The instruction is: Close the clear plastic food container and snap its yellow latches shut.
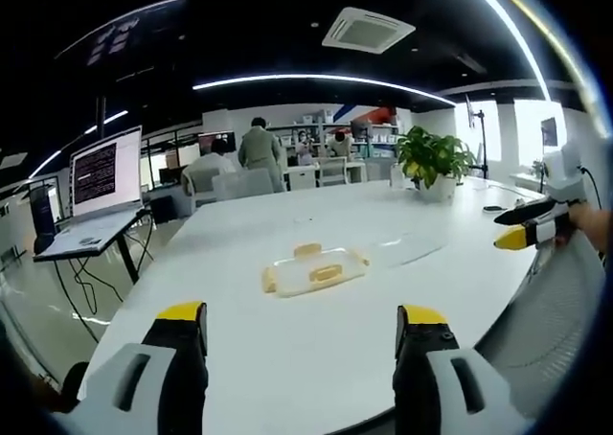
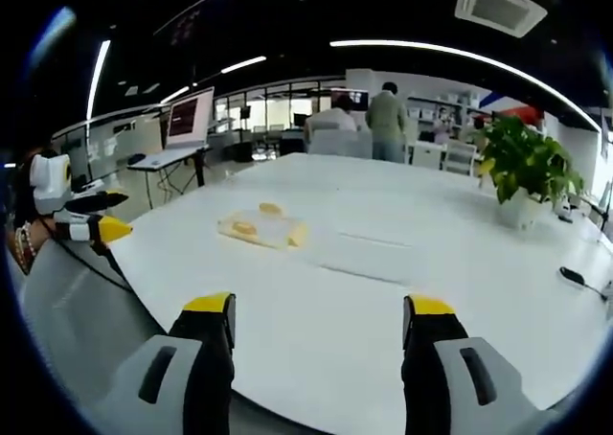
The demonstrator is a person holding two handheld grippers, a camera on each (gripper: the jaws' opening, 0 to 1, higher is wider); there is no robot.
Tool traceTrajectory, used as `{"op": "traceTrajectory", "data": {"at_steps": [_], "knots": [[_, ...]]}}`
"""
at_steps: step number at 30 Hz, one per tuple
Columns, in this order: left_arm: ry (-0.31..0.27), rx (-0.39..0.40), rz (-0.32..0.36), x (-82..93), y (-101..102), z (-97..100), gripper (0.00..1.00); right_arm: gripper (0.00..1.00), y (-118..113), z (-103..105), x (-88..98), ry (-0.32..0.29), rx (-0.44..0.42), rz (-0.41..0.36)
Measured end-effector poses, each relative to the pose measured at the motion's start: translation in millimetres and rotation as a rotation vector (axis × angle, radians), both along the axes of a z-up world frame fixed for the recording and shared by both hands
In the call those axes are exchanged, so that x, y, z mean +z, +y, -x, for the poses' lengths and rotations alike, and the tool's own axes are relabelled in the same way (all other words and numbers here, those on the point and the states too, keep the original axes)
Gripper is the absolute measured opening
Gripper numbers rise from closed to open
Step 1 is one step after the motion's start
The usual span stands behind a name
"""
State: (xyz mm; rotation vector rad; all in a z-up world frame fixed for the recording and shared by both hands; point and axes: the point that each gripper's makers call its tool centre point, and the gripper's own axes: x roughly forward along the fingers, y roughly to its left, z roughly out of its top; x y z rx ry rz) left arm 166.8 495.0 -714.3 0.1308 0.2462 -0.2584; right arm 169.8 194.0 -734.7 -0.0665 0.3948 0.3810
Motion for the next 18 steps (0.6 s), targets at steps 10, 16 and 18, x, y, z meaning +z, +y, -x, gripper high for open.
{"op": "traceTrajectory", "data": {"at_steps": [10, 16, 18], "knots": [[0.039, 0.027, -0.012, -5.6, 3.4, -2.1, 0.91, 0.71, 6.6, 2.7, -0.5, -0.003, 0.058, 0.037], [0.07, -0.043, -0.177, -9.2, -5.5, -5.0, 0.96, 0.75, 1.7, -5.8, -0.4, 0.013, 0.125, 0.145], [0.038, -0.064, -0.281, -3.0, -4.9, -11.8, 0.98, 0.76, -0.2, -14.9, 6.3, -0.017, 0.138, 0.174]]}}
